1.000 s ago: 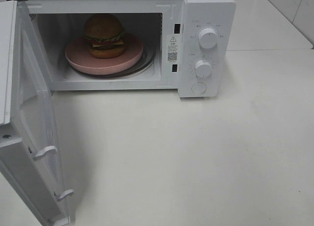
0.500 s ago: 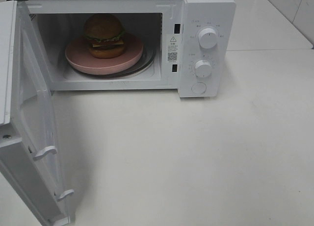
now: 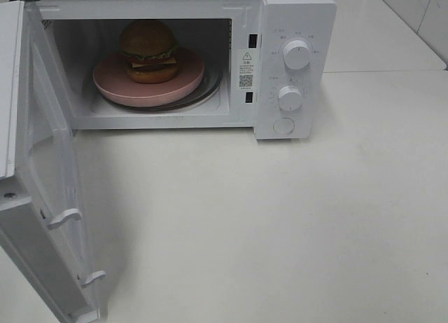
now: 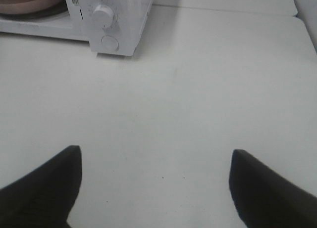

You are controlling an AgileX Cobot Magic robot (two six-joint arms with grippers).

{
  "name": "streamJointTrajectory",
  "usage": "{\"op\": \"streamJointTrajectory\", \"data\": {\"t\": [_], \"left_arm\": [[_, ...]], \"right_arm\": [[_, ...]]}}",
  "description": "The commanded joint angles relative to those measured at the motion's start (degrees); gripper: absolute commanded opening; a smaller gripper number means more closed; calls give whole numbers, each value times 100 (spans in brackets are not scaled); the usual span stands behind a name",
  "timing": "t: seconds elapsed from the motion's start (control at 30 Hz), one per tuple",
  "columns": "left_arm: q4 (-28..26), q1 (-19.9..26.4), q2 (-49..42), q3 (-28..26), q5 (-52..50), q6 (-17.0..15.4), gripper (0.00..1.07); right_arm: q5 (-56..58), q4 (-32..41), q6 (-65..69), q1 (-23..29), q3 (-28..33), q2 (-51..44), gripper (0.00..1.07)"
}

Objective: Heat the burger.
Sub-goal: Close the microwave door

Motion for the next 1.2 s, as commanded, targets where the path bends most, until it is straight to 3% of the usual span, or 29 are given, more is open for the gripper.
{"op": "streamJointTrajectory", "data": {"t": [0.03, 1.2], "left_arm": [[-6, 6, -126, 6, -52, -6, 100], [6, 6, -109, 6, -52, 0, 100]], "right_arm": [[-69, -40, 74, -46, 23, -201, 76], [-69, -52, 103, -46, 23, -201, 76]]}}
